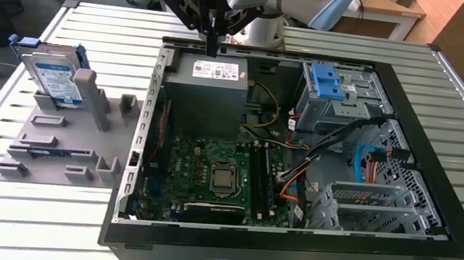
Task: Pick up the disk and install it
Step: 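Reach for the disk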
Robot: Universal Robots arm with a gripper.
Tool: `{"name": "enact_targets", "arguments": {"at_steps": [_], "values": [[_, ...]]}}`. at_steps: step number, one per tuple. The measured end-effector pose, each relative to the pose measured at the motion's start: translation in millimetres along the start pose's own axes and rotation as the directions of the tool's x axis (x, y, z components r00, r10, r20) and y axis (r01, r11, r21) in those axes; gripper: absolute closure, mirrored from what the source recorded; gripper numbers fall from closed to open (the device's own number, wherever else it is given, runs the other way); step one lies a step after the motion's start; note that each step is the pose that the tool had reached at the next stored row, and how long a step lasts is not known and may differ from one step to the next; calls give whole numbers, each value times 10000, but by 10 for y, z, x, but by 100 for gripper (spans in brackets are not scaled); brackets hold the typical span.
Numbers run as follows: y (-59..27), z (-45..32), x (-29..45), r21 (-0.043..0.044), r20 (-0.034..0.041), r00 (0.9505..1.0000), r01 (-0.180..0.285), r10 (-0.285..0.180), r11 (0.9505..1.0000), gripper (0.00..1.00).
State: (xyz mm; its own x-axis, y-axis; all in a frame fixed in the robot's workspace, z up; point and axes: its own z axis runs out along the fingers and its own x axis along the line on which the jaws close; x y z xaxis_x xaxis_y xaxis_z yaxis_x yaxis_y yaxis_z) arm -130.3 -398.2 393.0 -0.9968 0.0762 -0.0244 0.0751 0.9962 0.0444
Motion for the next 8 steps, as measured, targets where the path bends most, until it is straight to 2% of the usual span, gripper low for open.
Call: {"name": "enact_targets", "arguments": {"at_steps": [8], "values": [[20, -2, 109, 0, 1, 10000, 0, 0, 10000, 89]]}}
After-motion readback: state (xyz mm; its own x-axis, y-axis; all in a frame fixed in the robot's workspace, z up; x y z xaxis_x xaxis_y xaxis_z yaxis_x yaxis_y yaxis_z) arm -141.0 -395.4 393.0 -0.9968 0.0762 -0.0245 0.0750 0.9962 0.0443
